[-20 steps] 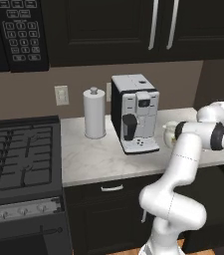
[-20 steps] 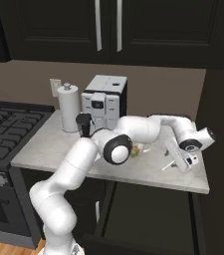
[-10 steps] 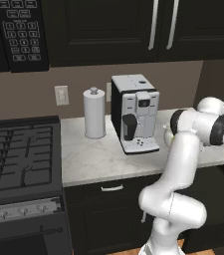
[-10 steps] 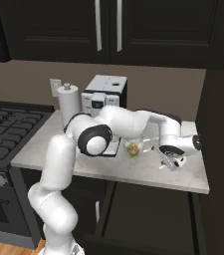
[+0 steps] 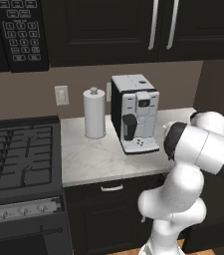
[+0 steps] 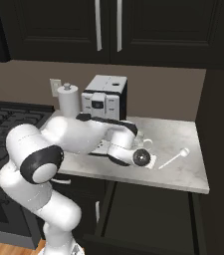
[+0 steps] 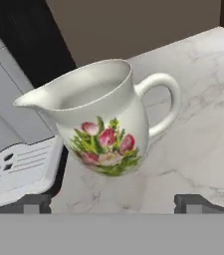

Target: Pick the ladle from the drawer and place it on the counter.

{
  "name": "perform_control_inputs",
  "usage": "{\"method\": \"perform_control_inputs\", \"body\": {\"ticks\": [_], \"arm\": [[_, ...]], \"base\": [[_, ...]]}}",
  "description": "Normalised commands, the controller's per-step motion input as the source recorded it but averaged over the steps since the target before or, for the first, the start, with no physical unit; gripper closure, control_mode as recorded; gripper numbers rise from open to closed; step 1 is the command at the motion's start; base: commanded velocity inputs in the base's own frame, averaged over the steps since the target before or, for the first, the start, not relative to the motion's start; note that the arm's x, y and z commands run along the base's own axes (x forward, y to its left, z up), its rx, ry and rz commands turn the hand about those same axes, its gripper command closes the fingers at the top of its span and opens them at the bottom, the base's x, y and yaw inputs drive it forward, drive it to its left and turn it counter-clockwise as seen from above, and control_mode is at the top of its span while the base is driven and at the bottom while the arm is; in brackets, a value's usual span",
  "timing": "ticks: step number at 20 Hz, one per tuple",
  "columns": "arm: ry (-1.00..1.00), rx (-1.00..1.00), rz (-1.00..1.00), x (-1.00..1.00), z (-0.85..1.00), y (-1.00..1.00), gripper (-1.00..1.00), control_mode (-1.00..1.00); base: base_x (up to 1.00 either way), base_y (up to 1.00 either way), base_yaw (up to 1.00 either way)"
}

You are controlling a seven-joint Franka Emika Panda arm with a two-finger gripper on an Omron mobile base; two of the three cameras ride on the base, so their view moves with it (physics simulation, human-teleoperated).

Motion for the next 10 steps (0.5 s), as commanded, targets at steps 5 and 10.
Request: {"method": "perform_control_inputs", "body": {"ticks": [5, 10], "arm": [[0.0, -0.37, 0.12, -0.13, 1.0, 0.12, -1.0, -1.0], [0.04, -0.24, 0.22, -0.48, 1.0, -0.05, -1.0, -1.0]], "base": [[0.0, 0.0, 0.0], [0.0, 0.0, 0.0]]}}
